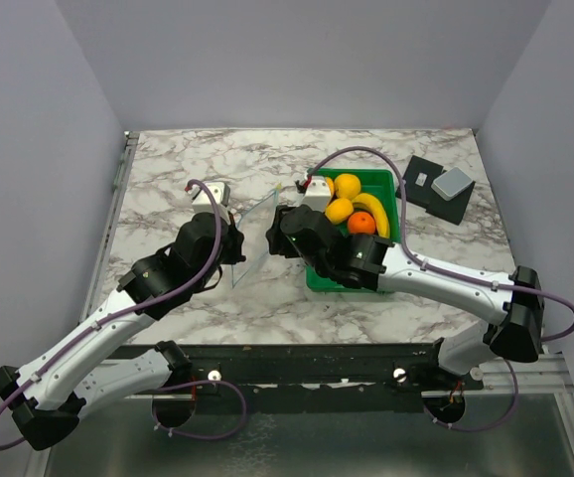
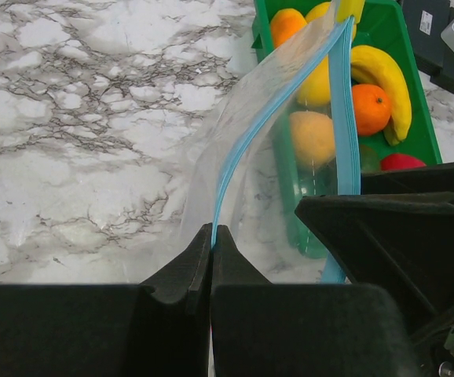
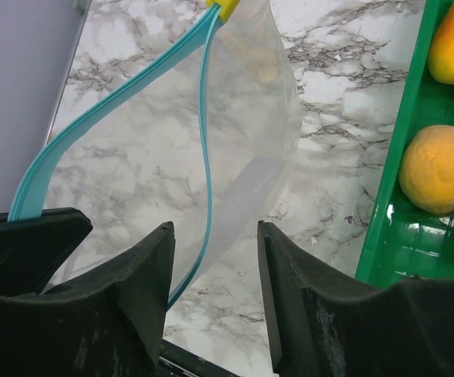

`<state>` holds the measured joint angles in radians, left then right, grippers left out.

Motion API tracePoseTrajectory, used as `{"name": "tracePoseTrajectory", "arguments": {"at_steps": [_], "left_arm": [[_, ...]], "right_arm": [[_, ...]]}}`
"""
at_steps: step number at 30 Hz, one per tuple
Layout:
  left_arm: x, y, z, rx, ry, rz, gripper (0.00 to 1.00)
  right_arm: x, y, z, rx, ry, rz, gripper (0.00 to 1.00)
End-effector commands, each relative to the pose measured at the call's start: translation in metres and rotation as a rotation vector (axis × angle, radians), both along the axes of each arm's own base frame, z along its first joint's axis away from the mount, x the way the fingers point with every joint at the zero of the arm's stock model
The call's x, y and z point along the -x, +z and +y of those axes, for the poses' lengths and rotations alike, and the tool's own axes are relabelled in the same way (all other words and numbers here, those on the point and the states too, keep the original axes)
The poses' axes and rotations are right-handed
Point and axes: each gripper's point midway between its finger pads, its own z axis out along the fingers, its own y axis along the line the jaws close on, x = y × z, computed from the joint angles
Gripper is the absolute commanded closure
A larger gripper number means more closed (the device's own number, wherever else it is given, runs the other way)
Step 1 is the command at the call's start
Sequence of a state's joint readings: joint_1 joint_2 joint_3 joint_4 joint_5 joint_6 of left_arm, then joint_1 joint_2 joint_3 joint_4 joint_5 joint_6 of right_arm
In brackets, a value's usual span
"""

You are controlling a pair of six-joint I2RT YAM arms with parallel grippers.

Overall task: Place the food in the zip-top bag and seal the zipper
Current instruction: Open the zipper of the food storage bag.

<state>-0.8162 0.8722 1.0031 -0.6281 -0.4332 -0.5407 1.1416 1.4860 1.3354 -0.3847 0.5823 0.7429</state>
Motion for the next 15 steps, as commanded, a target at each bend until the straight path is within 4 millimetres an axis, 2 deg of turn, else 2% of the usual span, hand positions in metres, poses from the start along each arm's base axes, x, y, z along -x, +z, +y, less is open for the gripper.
{"name": "tracePoseTrajectory", "arguments": {"at_steps": [1,3,5,6,8,9,15], "left_arm": [[-0.001,0.004,0.001,0.025,0.013,-0.022,1.0],[-0.001,0.004,0.002,0.023,0.017,-0.025,1.0],[-0.001,0.003,0.004,0.01,0.023,-0.029,1.0],[-0.002,0.003,0.006,0.003,0.03,-0.033,1.0],[-0.003,0.002,0.011,-0.018,0.045,-0.041,1.0],[-0.005,0.002,0.014,-0.03,0.059,-0.047,1.0],[-0.014,0.008,0.034,-0.123,0.145,-0.09,1.0]], "right_arm": [[-0.01,-0.001,0.002,-0.003,-0.042,-0.003,0.51],[-0.012,-0.003,0.003,0.012,-0.041,-0.007,0.54],[-0.014,-0.003,0.002,0.017,-0.042,-0.01,0.64],[-0.015,-0.003,0.002,0.016,-0.04,-0.012,0.72],[-0.016,-0.003,0.001,0.02,-0.032,-0.016,0.94],[-0.017,-0.003,0.0,0.017,-0.029,-0.015,0.99],[-0.024,-0.004,-0.011,0.032,-0.004,-0.022,0.99]]}}
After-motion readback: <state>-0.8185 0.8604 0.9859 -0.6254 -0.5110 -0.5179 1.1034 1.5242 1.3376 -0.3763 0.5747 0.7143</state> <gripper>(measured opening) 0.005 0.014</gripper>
